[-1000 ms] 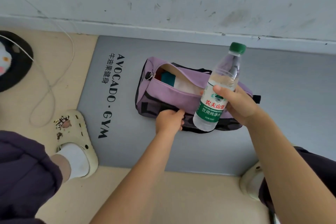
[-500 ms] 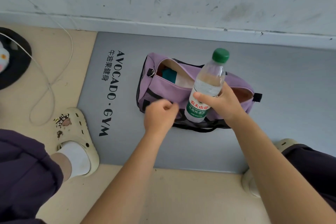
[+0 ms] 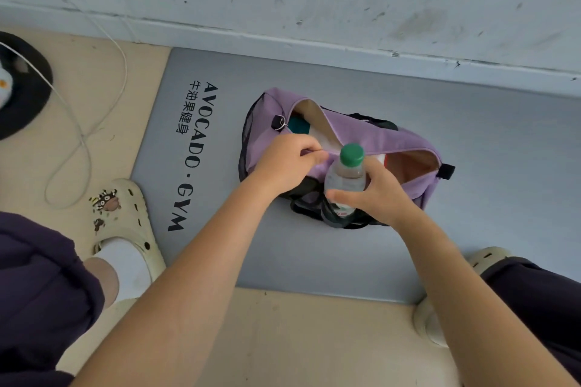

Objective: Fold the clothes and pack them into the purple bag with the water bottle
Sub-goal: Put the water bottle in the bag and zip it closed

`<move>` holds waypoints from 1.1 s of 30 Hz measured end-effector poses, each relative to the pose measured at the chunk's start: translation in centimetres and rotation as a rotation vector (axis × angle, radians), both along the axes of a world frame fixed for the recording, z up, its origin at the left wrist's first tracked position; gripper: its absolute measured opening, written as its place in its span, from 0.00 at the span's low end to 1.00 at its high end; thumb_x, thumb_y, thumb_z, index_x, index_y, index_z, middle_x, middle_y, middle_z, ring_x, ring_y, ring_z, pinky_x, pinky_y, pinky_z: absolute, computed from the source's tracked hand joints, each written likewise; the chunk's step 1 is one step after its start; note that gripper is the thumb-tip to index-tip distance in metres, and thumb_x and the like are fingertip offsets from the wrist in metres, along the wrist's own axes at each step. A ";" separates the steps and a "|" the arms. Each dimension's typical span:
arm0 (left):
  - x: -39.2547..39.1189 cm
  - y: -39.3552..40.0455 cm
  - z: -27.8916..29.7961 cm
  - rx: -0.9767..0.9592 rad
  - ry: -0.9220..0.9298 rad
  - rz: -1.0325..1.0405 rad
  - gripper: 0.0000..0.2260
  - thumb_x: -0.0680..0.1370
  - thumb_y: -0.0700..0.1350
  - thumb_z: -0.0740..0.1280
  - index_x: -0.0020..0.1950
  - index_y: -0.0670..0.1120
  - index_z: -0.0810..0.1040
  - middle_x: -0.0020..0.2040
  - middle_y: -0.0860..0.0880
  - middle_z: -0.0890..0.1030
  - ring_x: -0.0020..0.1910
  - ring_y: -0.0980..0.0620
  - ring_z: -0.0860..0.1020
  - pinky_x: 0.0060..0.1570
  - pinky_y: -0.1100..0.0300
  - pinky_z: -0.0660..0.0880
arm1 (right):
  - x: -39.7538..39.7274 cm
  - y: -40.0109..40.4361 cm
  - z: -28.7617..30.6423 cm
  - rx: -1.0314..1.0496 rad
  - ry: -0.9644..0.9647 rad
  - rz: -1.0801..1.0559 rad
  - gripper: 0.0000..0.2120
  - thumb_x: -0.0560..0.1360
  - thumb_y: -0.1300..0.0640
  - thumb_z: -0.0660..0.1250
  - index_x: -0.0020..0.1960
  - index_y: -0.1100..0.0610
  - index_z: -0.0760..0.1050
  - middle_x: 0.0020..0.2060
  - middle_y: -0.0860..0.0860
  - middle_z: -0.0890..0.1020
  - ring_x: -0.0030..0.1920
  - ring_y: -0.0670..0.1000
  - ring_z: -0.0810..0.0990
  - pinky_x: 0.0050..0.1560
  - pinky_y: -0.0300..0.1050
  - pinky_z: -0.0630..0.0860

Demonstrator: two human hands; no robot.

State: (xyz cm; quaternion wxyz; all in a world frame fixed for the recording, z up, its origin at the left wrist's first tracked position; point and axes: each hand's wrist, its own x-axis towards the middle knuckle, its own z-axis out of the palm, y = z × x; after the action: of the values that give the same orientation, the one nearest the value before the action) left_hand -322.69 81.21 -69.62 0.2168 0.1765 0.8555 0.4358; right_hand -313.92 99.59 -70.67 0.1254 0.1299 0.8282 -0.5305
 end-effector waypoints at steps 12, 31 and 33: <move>0.0 -1.9 -0.5 0.028 -0.054 0.133 0.03 0.75 0.46 0.72 0.43 0.48 0.83 0.35 0.56 0.82 0.27 0.61 0.77 0.36 0.65 0.74 | -0.3 1.4 1.9 0.583 -0.028 0.228 0.16 0.66 0.40 0.73 0.45 0.51 0.76 0.41 0.47 0.76 0.39 0.47 0.73 0.37 0.39 0.69; -5.2 -5.2 -5.1 0.120 -0.165 0.385 0.06 0.75 0.44 0.73 0.50 0.51 0.79 0.41 0.56 0.79 0.41 0.59 0.76 0.44 0.66 0.71 | -8.2 -7.7 2.8 0.365 0.022 0.149 0.11 0.74 0.49 0.69 0.56 0.45 0.77 0.47 0.42 0.81 0.46 0.40 0.78 0.45 0.31 0.70; -5.0 -5.3 -5.1 0.162 -0.187 0.323 0.14 0.74 0.43 0.73 0.59 0.52 0.79 0.42 0.56 0.77 0.42 0.59 0.75 0.43 0.70 0.69 | -9.7 -8.7 1.5 0.400 -0.066 0.196 0.14 0.77 0.52 0.67 0.62 0.49 0.77 0.50 0.46 0.81 0.47 0.45 0.79 0.49 0.37 0.74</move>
State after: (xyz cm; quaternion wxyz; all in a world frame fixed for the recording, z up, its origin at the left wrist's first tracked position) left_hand -327.72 75.87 -74.75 0.2077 0.0127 0.8111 0.5466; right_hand -323.65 90.91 -69.18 0.1750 0.0883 0.9210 -0.3366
